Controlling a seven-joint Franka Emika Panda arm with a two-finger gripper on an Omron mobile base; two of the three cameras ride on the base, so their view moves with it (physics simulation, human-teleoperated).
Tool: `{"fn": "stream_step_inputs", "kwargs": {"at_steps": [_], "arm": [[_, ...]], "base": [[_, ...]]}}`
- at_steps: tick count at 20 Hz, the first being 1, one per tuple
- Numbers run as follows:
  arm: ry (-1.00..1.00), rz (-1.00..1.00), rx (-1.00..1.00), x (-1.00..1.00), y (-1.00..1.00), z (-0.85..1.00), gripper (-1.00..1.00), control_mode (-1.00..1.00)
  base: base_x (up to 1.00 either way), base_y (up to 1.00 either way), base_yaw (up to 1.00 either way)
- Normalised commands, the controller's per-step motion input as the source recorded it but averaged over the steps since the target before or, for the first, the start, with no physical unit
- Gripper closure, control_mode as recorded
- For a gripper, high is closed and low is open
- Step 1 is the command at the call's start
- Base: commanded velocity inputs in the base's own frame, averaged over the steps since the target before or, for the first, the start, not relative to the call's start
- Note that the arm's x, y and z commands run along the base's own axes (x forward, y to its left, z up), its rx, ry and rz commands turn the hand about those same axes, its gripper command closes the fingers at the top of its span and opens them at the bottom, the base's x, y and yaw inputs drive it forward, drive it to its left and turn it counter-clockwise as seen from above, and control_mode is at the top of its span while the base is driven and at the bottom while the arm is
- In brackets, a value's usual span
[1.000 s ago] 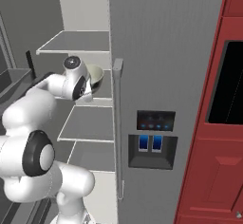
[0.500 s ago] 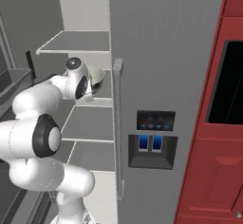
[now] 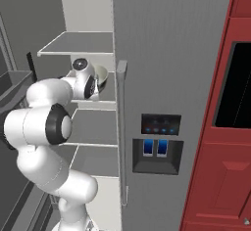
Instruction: Move the glass cup from next to the sink to the open cabinet. Then, move the bowl with the peach to the fridge to clear the area for faucet cleaning.
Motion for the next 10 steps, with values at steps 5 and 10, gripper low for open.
{"fn": "stream_step_inputs", "kwargs": {"at_steps": [5, 10], "arm": [[0.00, -0.06, 0.02, 0.13, 0.00, -0.06, 1.00, -1.00], [0.00, -0.01, 0.01, 0.01, 0.00, -0.04, -1.00, -1.00]], "base": [[0.00, 0.00, 0.00], [0.00, 0.00, 0.00]]}}
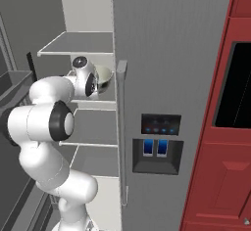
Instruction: Move the glass cup from next to the sink to the open cabinet. Then, move the bowl with the peach to the fridge to clear the area for faucet cleaning.
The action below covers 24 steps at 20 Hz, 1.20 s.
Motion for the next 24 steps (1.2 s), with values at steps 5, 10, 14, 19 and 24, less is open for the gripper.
{"fn": "stream_step_inputs", "kwargs": {"at_steps": [5, 10, 14, 19, 24], "arm": [[-0.01, 0.00, 0.00, -0.22, 0.00, 0.04, -1.00, -1.00], [-0.07, -0.05, 0.07, -0.96, -0.14, 0.18, -1.00, -1.00], [-0.15, -0.10, 0.14, -1.00, -0.48, 0.13, -1.00, -1.00], [-0.30, -0.13, 0.17, -1.00, -0.61, 0.22, -1.00, -1.00], [-0.60, -0.07, 0.04, -1.00, -0.31, 0.92, -1.00, -1.00]], "base": [[0.00, 0.00, 0.00], [0.00, 0.00, 0.00], [0.00, 0.00, 0.00], [0.00, 0.00, 0.00], [0.00, 0.00, 0.00]]}}
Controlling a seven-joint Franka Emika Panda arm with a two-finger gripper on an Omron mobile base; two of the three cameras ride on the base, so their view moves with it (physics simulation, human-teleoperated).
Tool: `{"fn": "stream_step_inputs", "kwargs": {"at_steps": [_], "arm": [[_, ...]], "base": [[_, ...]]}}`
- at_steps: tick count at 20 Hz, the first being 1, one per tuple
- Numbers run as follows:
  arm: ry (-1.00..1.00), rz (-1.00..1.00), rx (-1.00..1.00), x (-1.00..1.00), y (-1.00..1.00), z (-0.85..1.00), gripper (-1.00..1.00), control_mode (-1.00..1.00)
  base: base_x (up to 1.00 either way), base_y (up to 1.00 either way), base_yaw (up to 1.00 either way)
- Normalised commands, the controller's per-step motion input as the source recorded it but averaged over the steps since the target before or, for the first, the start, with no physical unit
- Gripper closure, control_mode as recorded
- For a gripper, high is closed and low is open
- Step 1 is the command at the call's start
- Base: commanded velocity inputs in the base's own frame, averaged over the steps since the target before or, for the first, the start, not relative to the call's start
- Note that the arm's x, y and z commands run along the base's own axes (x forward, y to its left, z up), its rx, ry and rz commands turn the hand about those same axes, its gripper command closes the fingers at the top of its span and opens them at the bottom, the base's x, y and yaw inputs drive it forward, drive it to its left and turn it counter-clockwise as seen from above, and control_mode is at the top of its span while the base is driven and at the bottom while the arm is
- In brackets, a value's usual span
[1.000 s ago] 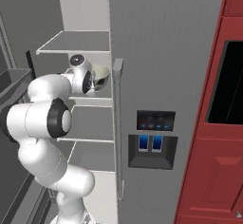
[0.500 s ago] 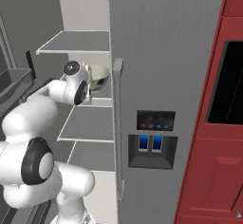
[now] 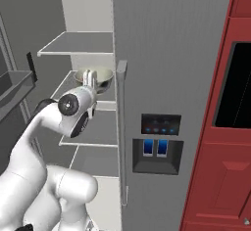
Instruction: Move the glass cup from next to the sink to the open cabinet. Then, move the bowl with the peach to the fridge to clear the area for faucet cleaning.
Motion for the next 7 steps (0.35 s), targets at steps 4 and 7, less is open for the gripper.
{"fn": "stream_step_inputs", "kwargs": {"at_steps": [4, 7], "arm": [[-0.74, -0.04, 0.00, -1.00, -0.16, 1.00, -1.00, -1.00], [-0.71, -0.07, -0.01, -1.00, -0.04, 1.00, -1.00, -1.00]], "base": [[0.00, 0.00, 0.00], [0.00, 0.00, 0.00]]}}
